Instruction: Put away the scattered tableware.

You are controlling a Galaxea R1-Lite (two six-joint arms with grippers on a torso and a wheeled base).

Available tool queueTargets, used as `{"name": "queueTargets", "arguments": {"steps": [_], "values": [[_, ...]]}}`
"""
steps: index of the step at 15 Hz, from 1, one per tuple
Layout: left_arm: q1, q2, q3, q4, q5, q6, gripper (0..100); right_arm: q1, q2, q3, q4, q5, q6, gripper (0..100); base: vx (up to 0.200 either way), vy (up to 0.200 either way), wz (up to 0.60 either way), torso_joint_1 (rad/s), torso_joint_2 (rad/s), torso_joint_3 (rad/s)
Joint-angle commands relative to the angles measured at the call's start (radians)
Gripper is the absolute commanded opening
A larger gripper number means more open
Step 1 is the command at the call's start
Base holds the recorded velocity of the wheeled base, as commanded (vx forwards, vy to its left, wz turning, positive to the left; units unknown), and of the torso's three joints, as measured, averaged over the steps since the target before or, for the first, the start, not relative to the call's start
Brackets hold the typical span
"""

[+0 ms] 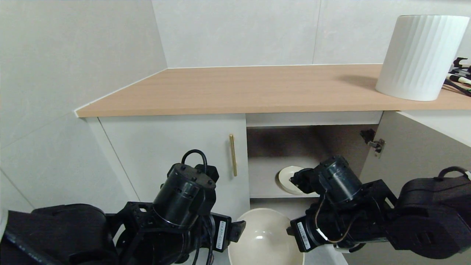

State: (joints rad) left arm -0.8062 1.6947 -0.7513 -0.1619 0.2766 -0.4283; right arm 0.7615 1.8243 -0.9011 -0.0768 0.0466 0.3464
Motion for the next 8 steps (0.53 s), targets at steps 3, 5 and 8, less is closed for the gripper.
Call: {"name": "queueTargets", "arguments": {"steps": [3,5,8], "values": [[0.002,-0.007,0.0,-0.002,0.009,-0.001,100,-0.146,0.161,-0.085,-0.069,-0.057,0.092,0,0.0,0.0,0.0,0.0,0.0,0.0],[0.004,-0.009,0.007,-0.028,0.01,-0.001,100,-0.205,0.227,-0.128,-0.101,-0.091,0.138,0,0.0,0.0,0.0,0.0,0.0,0.0],[0.005,-0.007,0.012,-0.039,0.01,-0.001,100,-0.225,0.282,-0.144,-0.21,-0.191,0.215,0,0.0,0.0,0.0,0.0,0.0,0.0]]}}
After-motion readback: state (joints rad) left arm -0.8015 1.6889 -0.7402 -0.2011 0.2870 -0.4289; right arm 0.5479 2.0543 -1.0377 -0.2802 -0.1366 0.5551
